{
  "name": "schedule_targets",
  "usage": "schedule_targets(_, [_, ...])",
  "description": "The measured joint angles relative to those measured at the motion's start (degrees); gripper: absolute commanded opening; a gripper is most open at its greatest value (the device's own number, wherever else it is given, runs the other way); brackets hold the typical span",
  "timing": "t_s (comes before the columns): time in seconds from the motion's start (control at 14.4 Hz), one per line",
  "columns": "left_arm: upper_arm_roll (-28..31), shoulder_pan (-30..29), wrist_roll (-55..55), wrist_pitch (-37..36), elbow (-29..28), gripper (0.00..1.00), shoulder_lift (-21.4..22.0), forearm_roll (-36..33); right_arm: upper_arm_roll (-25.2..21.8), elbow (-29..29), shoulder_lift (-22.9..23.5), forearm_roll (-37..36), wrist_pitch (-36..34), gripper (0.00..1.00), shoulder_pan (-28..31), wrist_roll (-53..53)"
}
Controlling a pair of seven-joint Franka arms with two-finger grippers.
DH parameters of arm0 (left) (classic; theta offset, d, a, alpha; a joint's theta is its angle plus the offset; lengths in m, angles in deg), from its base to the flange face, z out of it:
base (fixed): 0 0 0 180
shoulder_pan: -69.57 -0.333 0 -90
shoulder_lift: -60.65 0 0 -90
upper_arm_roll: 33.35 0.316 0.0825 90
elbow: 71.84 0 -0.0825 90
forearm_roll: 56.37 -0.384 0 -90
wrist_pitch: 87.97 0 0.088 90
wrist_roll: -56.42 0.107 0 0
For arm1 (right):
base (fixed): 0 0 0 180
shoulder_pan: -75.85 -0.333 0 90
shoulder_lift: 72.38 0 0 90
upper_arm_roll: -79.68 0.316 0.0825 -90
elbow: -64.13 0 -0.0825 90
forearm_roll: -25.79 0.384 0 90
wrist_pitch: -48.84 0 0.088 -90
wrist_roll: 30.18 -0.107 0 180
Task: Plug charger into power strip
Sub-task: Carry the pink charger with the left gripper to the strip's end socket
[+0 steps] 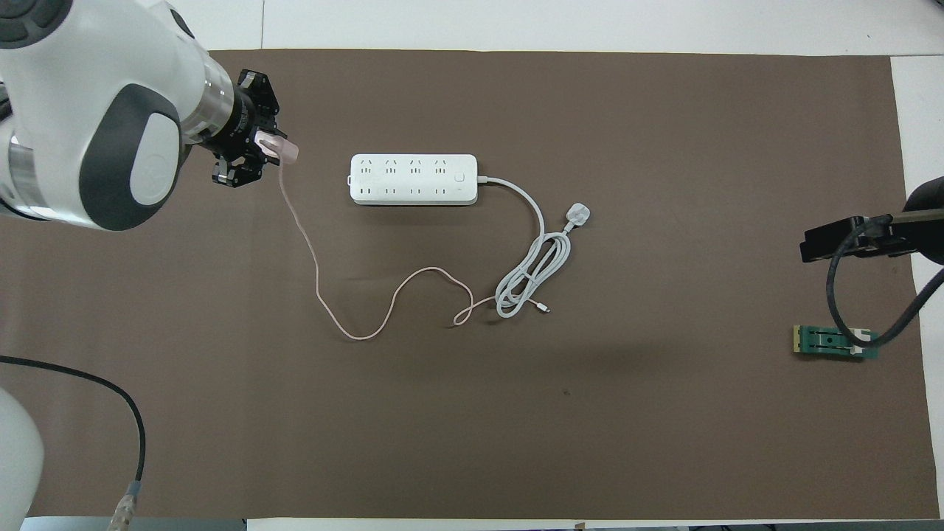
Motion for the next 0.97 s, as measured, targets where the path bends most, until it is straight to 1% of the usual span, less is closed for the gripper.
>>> schedule_targets(0.14, [0.00, 1.04, -5.33, 2.13, 0.36, 0.00, -2.01, -0.09, 0.00, 0.00, -0.55, 0.00, -0.52, 1.00, 0.32, 0.30])
schedule_targets(0.28, [0.04, 2.04, -9.18, 2.53, 0.45, 0.00, -3.99, -0.10, -0.02, 0.00, -0.67, -0.16, -0.55, 1.00, 0.67, 0.37])
schedule_targets(0.42, [0.06, 2.86, -12.52, 2.81, 0.51, 0.00, -6.10, -0.12, 0.05, 0.01, -0.67, -1.90, -0.60, 1.00, 0.85, 1.01])
schedule_targets(0.77, [0.10, 4.22, -17.50, 4.68, 0.74, 0.00, -10.26, -0.31, 0.48, 0.00, -0.76, -2.75, -1.93, 1.00, 0.89, 1.88])
schedule_targets(0.97, [0.11, 4.71, -18.98, 5.49, 0.80, 0.00, -11.73, -1.51, 0.50, 0.00, -0.80, -2.75, -1.96, 1.00, 0.91, 1.88])
